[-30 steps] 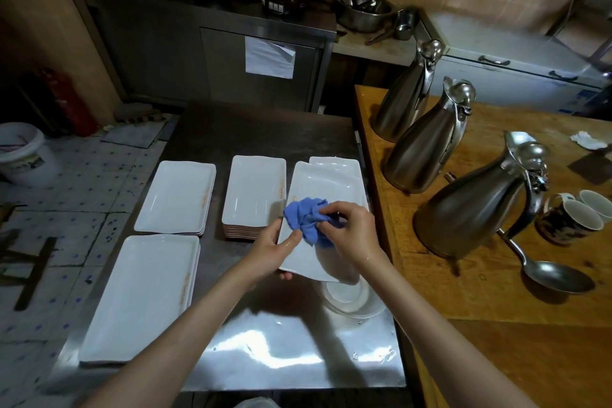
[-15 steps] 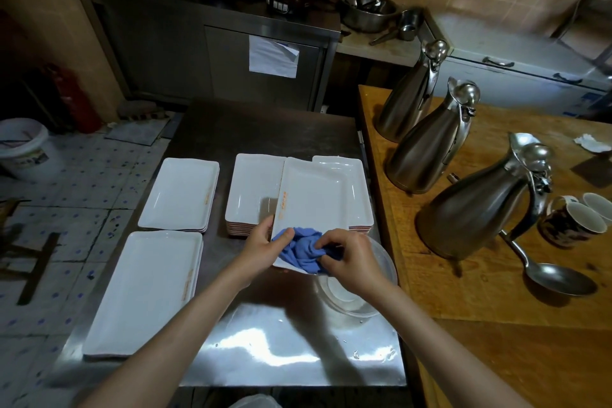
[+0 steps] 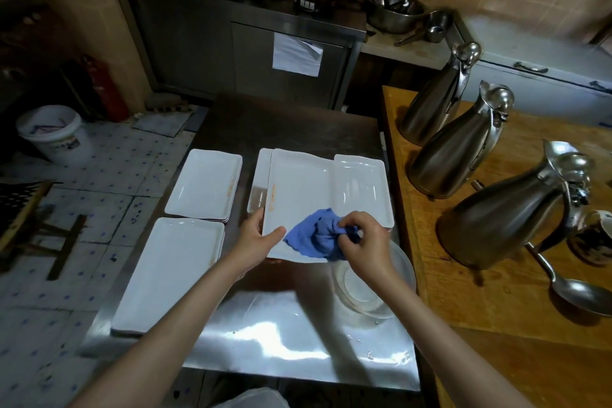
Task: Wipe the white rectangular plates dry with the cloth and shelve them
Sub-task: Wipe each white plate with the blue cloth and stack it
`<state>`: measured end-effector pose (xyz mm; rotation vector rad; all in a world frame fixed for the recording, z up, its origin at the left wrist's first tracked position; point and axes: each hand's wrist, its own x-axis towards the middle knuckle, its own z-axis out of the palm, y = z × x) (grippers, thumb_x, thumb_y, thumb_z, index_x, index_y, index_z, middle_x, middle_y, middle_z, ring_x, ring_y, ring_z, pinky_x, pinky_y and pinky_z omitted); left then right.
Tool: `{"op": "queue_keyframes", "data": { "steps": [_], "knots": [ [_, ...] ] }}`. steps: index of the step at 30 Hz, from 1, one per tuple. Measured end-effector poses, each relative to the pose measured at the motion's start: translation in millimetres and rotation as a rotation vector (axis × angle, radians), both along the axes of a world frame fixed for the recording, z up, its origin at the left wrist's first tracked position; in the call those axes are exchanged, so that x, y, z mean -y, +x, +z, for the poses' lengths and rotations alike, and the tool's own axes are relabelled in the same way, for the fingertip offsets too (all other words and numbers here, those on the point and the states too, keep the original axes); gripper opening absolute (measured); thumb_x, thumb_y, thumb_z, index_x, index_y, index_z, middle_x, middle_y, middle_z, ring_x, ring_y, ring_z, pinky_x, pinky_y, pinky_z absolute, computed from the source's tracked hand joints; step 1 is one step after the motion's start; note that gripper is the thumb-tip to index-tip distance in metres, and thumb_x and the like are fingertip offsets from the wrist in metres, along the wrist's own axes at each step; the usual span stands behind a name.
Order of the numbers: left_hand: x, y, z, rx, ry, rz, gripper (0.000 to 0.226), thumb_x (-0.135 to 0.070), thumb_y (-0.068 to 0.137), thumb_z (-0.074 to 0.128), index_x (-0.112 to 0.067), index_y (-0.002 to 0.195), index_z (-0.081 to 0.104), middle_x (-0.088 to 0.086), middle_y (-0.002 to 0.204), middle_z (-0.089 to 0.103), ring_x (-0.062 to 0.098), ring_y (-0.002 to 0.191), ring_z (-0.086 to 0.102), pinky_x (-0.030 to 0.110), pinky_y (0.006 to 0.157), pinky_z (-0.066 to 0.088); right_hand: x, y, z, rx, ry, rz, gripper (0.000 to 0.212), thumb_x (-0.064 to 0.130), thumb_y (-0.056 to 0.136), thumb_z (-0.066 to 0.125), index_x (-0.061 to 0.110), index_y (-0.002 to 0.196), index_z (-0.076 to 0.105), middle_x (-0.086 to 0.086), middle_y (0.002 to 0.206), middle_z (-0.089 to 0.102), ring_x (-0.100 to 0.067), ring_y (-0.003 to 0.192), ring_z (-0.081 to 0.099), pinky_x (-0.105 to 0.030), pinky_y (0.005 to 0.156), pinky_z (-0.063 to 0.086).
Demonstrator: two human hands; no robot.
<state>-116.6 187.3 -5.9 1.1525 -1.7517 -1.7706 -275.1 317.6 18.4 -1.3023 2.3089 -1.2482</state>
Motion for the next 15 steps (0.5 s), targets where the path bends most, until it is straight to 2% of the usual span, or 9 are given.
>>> {"op": "queue_keyframes", "data": {
  "steps": [2,4,8,9,12,13,15],
  "knots": [
    [6.8,14.0,-1.5,0.033,-0.006,0.025,0.049,-0.013,0.091,0.061,-0.015,0.137,0.044,0.003,0.130,0.056,0.023,0.117,0.055,0.042,0.100,0.047,11.5,4.8,0.6,0.064,-0.040,-0.032,0.027,-0.009,0.074,0.061,0.018,0.075,0.058,0.005,0.078,0.059,-0.005,0.077,0.056,-0.011,0.067,0.044],
    [12.6,29.1,-4.0,0.050,-0.008,0.066,0.049,-0.012,0.091,0.061,-0.014,0.136,0.045,0.005,0.129,0.057,0.022,0.113,0.057,0.039,0.096,0.049,23.7,11.1,1.9,0.125,-0.062,-0.046,0.030,-0.010,0.074,0.060,0.020,0.073,0.057,0.005,0.076,0.059,-0.002,0.072,0.055,-0.015,0.066,0.046],
    [21.3,63.6,-4.2,0.041,0.010,0.127,0.045,-0.003,0.092,0.057,-0.013,0.134,0.045,0.002,0.118,0.058,0.009,0.091,0.060,0.015,0.063,0.053,46.7,30.1,7.0,0.212,-0.095,-0.016,0.026,-0.012,0.075,0.057,0.014,0.073,0.057,0.007,0.073,0.058,0.000,0.067,0.054,-0.010,0.061,0.043],
    [23.9,73.9,-4.6,0.043,0.022,0.136,0.045,-0.002,0.092,0.056,-0.013,0.134,0.045,0.002,0.117,0.058,0.011,0.093,0.061,0.015,0.064,0.052,52.1,34.7,7.8,0.215,-0.100,0.002,0.027,-0.012,0.076,0.057,0.016,0.073,0.056,0.007,0.074,0.057,-0.001,0.068,0.054,-0.009,0.061,0.042],
    [31.2,102.9,-8.1,0.088,0.038,0.163,0.047,-0.004,0.093,0.056,-0.014,0.137,0.044,0.003,0.122,0.058,0.020,0.108,0.058,0.025,0.082,0.049,67.1,46.9,8.1,0.210,-0.111,0.058,0.033,-0.010,0.077,0.058,0.022,0.071,0.053,0.007,0.074,0.056,-0.003,0.069,0.053,-0.011,0.062,0.043],
    [32.3,111.3,-9.9,0.102,0.038,0.177,0.046,-0.003,0.092,0.056,-0.014,0.136,0.045,0.003,0.121,0.059,0.019,0.106,0.058,0.025,0.081,0.049,71.5,50.6,7.7,0.209,-0.117,0.072,0.032,-0.010,0.077,0.058,0.021,0.071,0.053,0.008,0.074,0.056,-0.001,0.069,0.053,-0.012,0.062,0.044],
    [32.0,125.5,-13.0,0.119,0.040,0.215,0.040,-0.001,0.092,0.056,-0.014,0.130,0.049,0.003,0.114,0.061,0.015,0.096,0.059,0.019,0.069,0.050,79.3,58.0,7.1,0.212,-0.120,0.097,0.028,-0.010,0.077,0.058,0.017,0.073,0.055,0.008,0.074,0.056,0.002,0.070,0.053,-0.012,0.062,0.045]
  ]
}}
